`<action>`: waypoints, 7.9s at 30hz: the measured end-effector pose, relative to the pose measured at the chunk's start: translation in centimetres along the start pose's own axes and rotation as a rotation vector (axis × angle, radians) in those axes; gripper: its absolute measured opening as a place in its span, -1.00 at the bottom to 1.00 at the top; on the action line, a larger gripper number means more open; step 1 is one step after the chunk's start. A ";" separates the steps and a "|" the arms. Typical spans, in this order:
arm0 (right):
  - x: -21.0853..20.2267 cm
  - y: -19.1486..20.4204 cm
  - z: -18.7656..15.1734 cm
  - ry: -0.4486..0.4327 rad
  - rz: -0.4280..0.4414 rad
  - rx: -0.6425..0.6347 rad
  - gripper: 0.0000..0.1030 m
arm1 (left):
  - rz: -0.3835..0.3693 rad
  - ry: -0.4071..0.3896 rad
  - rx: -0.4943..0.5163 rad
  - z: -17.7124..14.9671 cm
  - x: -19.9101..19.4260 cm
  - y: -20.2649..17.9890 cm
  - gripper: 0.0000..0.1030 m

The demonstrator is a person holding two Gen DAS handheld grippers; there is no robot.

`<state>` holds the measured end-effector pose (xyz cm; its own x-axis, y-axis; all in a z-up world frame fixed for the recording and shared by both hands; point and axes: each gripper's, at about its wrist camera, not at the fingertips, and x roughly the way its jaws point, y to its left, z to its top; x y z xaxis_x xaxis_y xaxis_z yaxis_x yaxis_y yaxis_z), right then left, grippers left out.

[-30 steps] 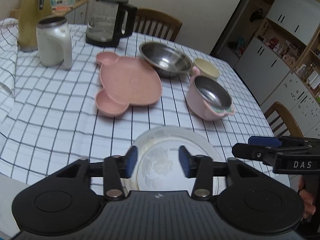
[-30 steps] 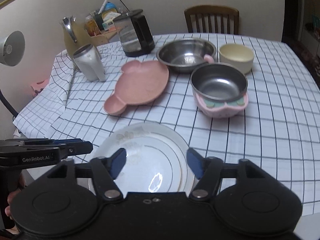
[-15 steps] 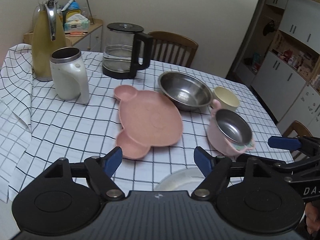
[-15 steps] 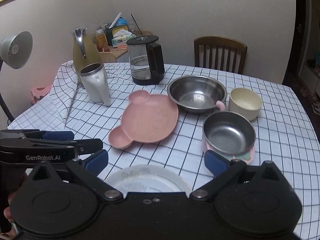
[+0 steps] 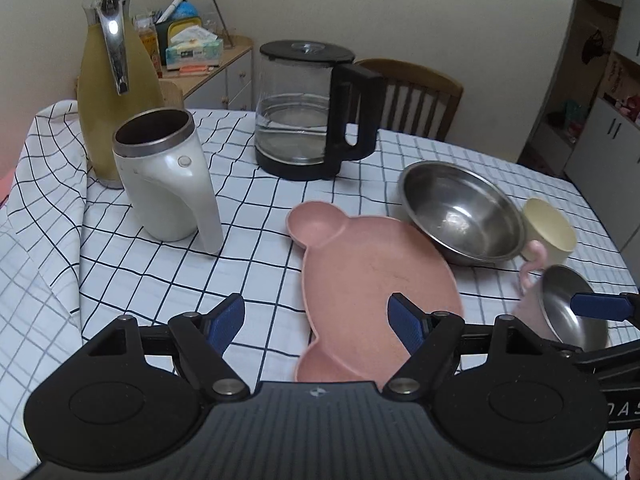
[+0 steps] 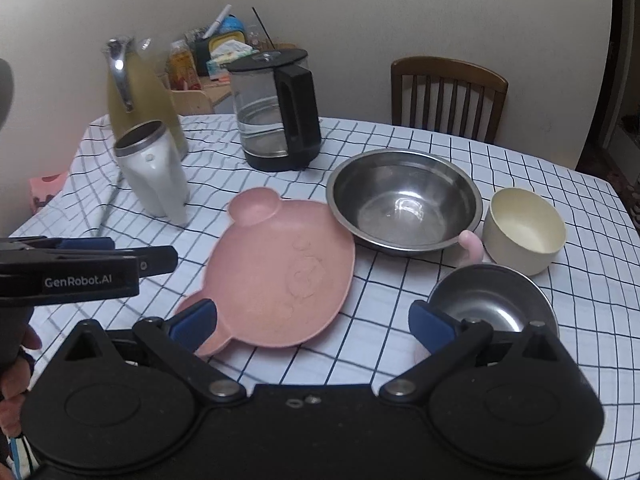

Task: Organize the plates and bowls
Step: 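Move both grippers to the rim of the pink bear-shaped plate, then close both grippers on the pink bear plate rim, then lift the pink bear plate with both grippers and lower it onto the white plates, then open both grippers and withdraw from the pink plate, then move both grippers to the rim of the large steel bowl, then close both grippers on the steel bowl rim and lift it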

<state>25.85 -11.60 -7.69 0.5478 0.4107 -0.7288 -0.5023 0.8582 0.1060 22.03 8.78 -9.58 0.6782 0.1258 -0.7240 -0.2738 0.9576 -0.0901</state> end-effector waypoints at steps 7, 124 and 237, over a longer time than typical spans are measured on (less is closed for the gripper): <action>5.1 -0.8 1.7 0.061 -0.034 0.043 0.88 | 0.061 0.057 -0.008 1.2 4.7 0.1 0.52; -5.6 -1.8 -13.7 0.226 0.056 0.269 -0.84 | -0.067 0.192 0.168 -12.1 -6.5 -3.5 -0.73; 20.3 -17.5 14.0 0.275 0.061 -0.223 -0.32 | 0.235 0.264 -0.177 8.6 18.8 -14.9 -0.41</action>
<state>55.13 -13.94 -14.87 0.3271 0.3354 -0.8835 -0.6790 0.7336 0.0271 44.71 -0.94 -15.92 0.3903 0.2433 -0.8880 -0.5301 0.8479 -0.0007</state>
